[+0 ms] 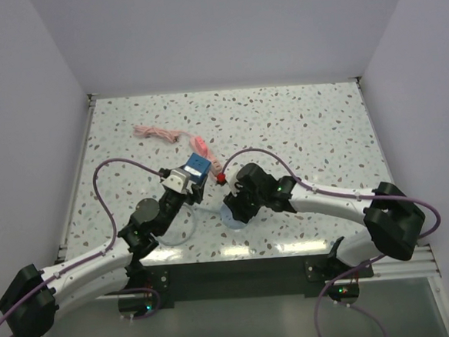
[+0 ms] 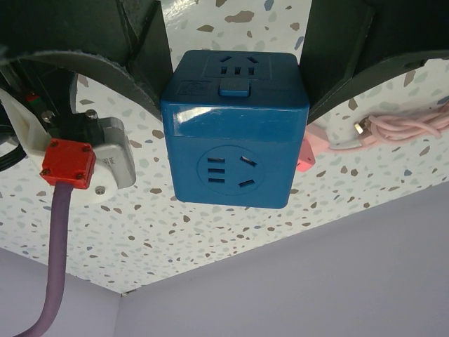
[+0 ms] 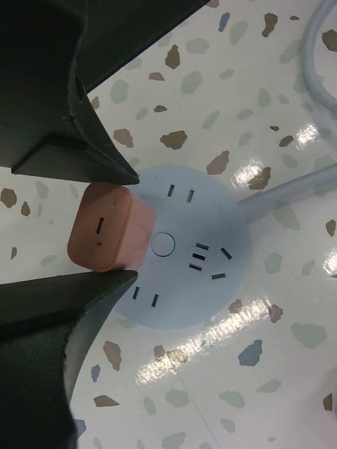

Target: Insert the plug

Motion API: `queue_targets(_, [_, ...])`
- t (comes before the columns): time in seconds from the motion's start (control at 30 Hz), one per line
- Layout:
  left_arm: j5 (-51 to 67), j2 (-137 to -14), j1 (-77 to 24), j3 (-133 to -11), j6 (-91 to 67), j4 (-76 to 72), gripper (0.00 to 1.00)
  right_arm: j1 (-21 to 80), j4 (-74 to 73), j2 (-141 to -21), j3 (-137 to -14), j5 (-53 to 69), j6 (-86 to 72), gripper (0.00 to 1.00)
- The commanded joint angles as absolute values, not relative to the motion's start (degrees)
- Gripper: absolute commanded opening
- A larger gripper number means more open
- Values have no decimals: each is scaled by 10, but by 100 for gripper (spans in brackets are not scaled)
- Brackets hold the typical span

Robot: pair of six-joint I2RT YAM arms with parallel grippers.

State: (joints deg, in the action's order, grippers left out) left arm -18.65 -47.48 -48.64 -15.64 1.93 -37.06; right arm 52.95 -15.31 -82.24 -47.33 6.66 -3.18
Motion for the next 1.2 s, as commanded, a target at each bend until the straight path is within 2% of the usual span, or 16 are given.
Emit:
queue_targets(0.0, [-181,-469,-481,-158,11,-412,0,540,-199,-825,-494,113,-4,8])
queue_targets(0.07, [-180,-469,-480,-158,11,-412,0,541,-204,-827,-497,84,-8,15])
queue_targets(0.1, [-179,-469,-480,-158,11,-412,0,541,-204,-825,-497,79,-11,28])
queue_targets(0.2, [-177,-469,-479,-159,10,-412,0,541,-200,-811,-495,60,-32,54])
queue_targets(0.23, [-175,-471,-479,-159,11,-412,0,541,-201,-806,-494,51,-50,72])
queue_targets(0.3, [-174,-469,-479,-160,10,-412,0,541,-200,-781,-492,26,-72,85])
queue_targets(0.37, [-173,-468,-479,-159,8,-412,0,546,-179,-750,-484,9,-112,92])
queue_targets(0.47, [-171,-463,-479,-159,5,-410,0,560,-155,-687,-464,-32,-185,92])
queue_targets(0.57, [-168,-455,-478,-157,4,-409,0,608,-156,-653,-452,-157,-259,89])
queue_targets(0.6, [-166,-453,-478,-157,4,-407,0,626,-163,-653,-454,-224,-280,87])
queue_targets(0.73, [-163,-435,-478,-157,-12,-394,0,726,-206,-701,-468,-366,-421,83])
queue_targets(0.87, [-158,-423,-476,-161,-20,-377,0,771,-246,-800,-492,-436,-531,81])
queue_targets(1.03, [-137,-416,-473,-158,-28,-374,0,799,-280,-837,-523,-486,-610,78])
queue_targets(1.17, [-130,-413,-470,-156,-32,-374,0,799,-247,-845,-516,-492,-623,74])
